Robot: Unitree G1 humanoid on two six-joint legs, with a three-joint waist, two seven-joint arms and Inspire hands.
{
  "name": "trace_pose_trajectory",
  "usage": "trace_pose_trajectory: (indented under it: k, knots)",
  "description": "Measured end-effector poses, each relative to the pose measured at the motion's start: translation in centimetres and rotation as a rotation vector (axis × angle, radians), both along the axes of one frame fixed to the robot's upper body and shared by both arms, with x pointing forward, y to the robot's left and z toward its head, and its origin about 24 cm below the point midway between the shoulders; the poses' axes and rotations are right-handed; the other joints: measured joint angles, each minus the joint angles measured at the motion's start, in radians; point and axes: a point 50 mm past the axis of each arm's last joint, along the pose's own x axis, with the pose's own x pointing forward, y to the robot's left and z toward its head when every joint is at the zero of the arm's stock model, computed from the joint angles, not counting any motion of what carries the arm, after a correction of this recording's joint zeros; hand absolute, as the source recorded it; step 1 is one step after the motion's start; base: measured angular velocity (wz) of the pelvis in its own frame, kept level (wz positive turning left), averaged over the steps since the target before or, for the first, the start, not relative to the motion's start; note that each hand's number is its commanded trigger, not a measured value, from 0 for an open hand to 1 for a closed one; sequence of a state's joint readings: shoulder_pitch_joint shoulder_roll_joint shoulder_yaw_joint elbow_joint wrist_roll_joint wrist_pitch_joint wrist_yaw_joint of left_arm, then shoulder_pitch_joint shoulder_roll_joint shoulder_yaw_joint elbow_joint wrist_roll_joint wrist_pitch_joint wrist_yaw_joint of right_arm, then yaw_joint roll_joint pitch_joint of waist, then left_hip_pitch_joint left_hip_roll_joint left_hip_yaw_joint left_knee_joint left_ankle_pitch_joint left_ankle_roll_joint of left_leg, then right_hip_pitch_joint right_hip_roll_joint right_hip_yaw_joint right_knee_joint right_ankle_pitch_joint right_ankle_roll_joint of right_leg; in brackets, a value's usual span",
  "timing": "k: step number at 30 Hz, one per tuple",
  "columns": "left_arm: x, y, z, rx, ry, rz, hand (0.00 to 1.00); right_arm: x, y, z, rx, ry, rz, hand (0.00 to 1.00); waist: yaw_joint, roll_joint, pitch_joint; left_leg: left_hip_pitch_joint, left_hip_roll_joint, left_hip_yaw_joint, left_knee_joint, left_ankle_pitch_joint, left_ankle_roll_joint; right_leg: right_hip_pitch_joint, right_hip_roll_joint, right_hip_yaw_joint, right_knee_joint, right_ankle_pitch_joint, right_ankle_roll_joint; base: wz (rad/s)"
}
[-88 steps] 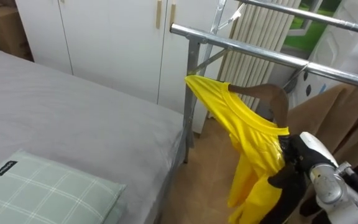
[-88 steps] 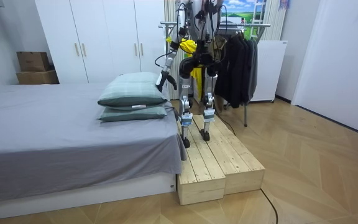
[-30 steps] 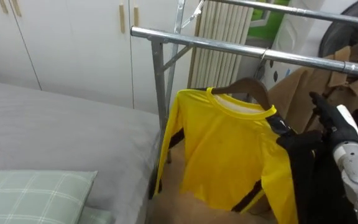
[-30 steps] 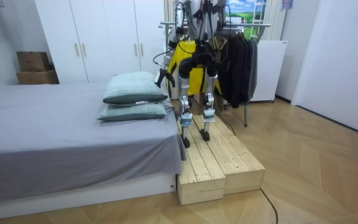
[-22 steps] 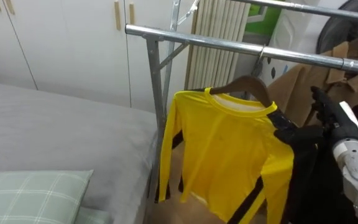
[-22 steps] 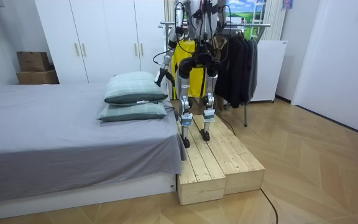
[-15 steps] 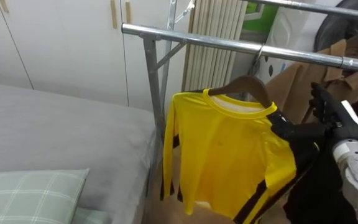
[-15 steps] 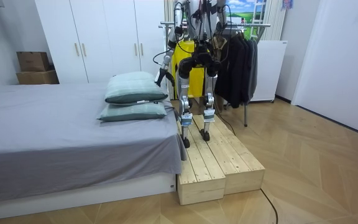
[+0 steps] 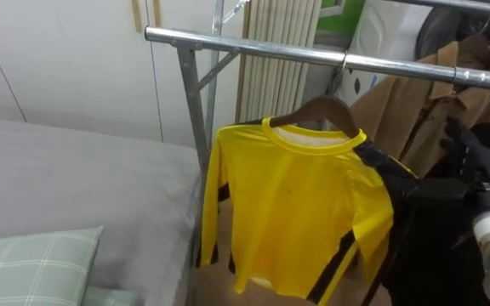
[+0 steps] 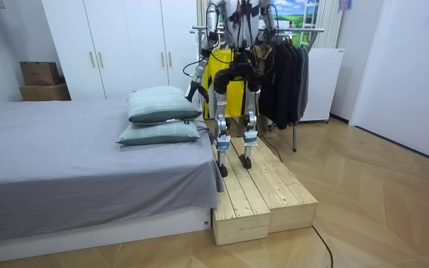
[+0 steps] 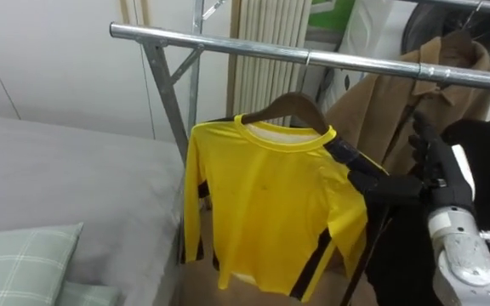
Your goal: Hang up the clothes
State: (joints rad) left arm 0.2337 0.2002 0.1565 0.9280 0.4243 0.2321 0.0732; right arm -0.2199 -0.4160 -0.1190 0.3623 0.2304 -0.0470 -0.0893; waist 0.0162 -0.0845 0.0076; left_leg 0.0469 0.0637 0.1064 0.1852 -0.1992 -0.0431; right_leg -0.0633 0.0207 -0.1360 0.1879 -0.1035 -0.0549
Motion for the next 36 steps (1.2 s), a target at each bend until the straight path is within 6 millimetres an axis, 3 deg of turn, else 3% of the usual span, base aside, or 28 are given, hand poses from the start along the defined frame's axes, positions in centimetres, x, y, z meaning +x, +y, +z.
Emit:
trace_pose_trajectory:
  k: [4, 10, 15, 20, 22, 26, 29, 36]
  knots:
    - [0.0, 0.0, 0.0, -0.003, -0.013, 0.002, 0.00, -2.0, -1.7, -0.8, 0.004, 0.018, -0.068, 0.00, -0.012, 0.001, 0.0008, 0.008, 0.000, 0.016, -0.012, 0.000, 0.000, -0.004, 0.003, 0.015, 0.002, 0.002, 0.001, -0.11]
    - [-0.9, -0.5, -0.3, -0.009, 0.007, 0.013, 0.00, -4.4, -2.5, -3.4, 0.014, 0.114, -0.119, 0.00, -0.014, 0.005, 0.0052, 0.032, 0.002, 0.050, -0.022, 0.000, 0.000, 0.001, 0.014, 0.054, 0.016, 0.003, 0.001, -0.20]
    - [-1.3, -0.8, -0.4, -0.017, 0.011, 0.022, 0.00, -5.9, -2.6, -5.1, 0.045, 0.165, -0.154, 0.00, -0.030, 0.011, 0.0092, 0.038, 0.002, 0.053, -0.022, 0.000, 0.000, 0.000, 0.015, 0.055, 0.012, 0.000, 0.005, -0.01]
    - [-1.8, -1.0, -0.5, -0.023, 0.021, 0.032, 0.00, -8.0, -3.0, -7.2, 0.072, 0.251, -0.192, 0.00, -0.042, 0.022, 0.0062, 0.043, 0.003, 0.059, -0.027, -0.002, 0.000, 0.005, 0.016, 0.059, 0.015, 0.001, 0.003, -0.03]
    - [-2.2, -1.1, -0.5, -0.026, 0.031, 0.035, 0.00, -9.2, -2.8, -8.3, 0.090, 0.301, -0.189, 0.00, -0.040, 0.031, 0.0024, 0.055, 0.008, 0.071, -0.034, -0.003, -0.001, 0.008, 0.019, 0.067, 0.015, 0.001, 0.003, -0.11]
    - [-2.2, -1.1, -0.5, -0.026, 0.030, 0.035, 0.00, -10.5, -2.2, -10.1, 0.129, 0.365, -0.200, 0.00, -0.042, 0.034, 0.0022, 0.055, 0.012, 0.074, -0.034, -0.003, -0.001, 0.009, 0.024, 0.072, 0.014, 0.003, 0.000, -0.06]
    - [-2.2, -1.1, -0.6, -0.029, 0.029, 0.034, 0.00, -11.9, -1.8, -12.5, 0.176, 0.467, -0.211, 0.00, -0.038, 0.034, 0.0028, 0.063, 0.012, 0.074, -0.034, -0.003, -0.001, 0.009, 0.025, 0.076, 0.016, 0.002, -0.002, 0.00]
    - [-2.6, -1.3, -0.7, -0.043, 0.029, 0.052, 0.00, -16.1, 0.9, -17.2, 0.356, 0.647, -0.236, 0.00, -0.037, 0.043, -0.0010, 0.064, 0.013, 0.081, -0.034, -0.006, -0.005, 0.012, 0.029, 0.085, 0.019, 0.000, -0.004, -0.04]
